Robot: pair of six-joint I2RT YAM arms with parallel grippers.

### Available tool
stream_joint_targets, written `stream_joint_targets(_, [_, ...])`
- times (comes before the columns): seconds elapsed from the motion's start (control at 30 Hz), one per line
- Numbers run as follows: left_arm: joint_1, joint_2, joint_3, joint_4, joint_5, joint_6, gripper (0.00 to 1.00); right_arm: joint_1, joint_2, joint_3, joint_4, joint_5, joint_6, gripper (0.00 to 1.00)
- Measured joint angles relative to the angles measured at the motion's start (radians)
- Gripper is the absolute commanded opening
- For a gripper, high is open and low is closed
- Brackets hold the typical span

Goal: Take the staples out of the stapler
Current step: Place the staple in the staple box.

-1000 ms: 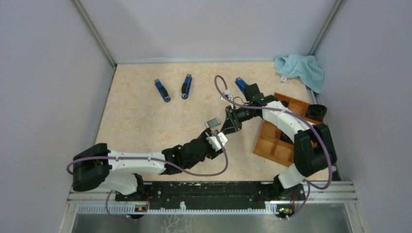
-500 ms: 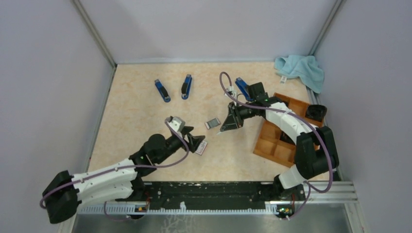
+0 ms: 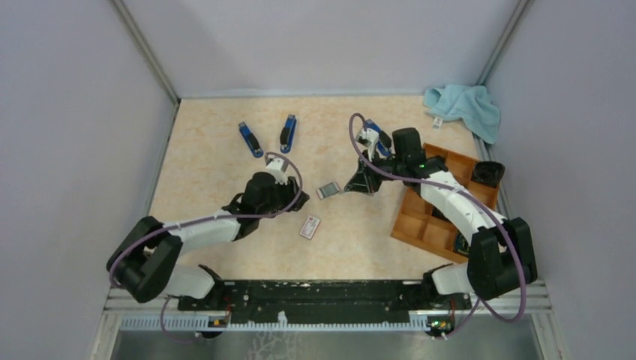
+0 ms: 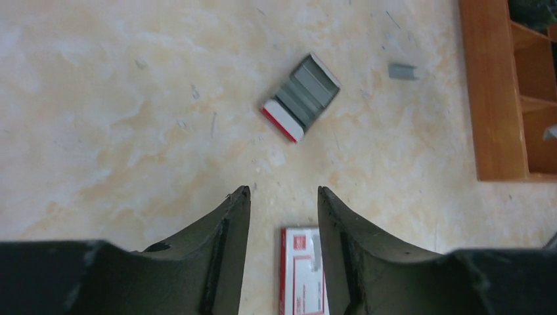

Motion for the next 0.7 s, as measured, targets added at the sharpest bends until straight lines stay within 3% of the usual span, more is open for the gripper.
stream_joint_targets(0.33, [0.085, 0.303, 0.291, -0.085, 0.005, 0.049, 0.32, 0.063, -0.01, -0.002, 0.068, 0.146, -0.011, 0.1])
stream_joint_targets(0.7, [0.092, 0.491, 0.446, -0.185, 0.065, 0.099, 0.3, 0.117, 0.072, 0.0, 0.102, 0.279, -0.069, 0.1])
